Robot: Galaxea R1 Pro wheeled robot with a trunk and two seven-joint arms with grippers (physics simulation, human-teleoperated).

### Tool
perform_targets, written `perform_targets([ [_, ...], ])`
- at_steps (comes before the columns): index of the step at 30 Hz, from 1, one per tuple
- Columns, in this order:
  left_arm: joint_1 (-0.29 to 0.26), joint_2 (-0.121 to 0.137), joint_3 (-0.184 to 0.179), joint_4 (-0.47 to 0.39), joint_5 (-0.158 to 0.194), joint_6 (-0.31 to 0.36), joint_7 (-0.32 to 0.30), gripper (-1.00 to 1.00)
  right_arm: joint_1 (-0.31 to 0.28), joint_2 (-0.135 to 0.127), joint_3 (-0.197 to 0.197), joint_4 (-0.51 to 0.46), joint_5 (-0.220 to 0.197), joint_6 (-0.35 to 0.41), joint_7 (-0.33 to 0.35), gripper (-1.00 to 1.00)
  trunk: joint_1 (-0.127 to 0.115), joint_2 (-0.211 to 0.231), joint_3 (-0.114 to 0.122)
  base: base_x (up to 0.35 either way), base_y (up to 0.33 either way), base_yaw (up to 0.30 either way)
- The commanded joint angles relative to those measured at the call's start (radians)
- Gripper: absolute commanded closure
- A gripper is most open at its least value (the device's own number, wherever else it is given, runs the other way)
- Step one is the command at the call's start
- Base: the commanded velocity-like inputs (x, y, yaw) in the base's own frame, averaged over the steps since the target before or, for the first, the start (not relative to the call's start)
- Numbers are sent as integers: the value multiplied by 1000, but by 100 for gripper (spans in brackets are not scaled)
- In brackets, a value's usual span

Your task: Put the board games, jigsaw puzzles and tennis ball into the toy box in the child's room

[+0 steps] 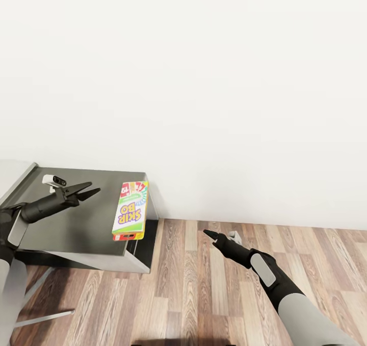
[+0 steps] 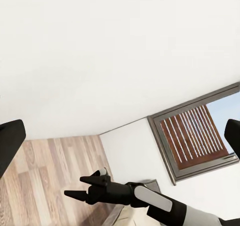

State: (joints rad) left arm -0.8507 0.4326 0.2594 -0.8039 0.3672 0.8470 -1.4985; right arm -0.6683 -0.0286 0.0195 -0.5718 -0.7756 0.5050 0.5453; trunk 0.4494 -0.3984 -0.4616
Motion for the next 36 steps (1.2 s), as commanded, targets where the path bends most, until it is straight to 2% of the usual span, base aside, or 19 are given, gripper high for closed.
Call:
perform_targets([
  [1, -1, 0, 0, 0, 0, 11, -3, -100, 0, -1, 2, 0, -9, 6, -1, -100, 1, -2, -1, 37, 12, 0],
  [21, -1, 0, 0, 0, 1, 11, -3, -100, 0, 1, 7, 0, -10, -26, -1, -100, 1, -2, -1, 34, 12, 1],
  [36, -1, 0, 0, -1, 1, 11, -3, -100, 0, 1, 8, 0, -10, -29, -1, -100, 1, -2, -1, 0, 0, 167],
])
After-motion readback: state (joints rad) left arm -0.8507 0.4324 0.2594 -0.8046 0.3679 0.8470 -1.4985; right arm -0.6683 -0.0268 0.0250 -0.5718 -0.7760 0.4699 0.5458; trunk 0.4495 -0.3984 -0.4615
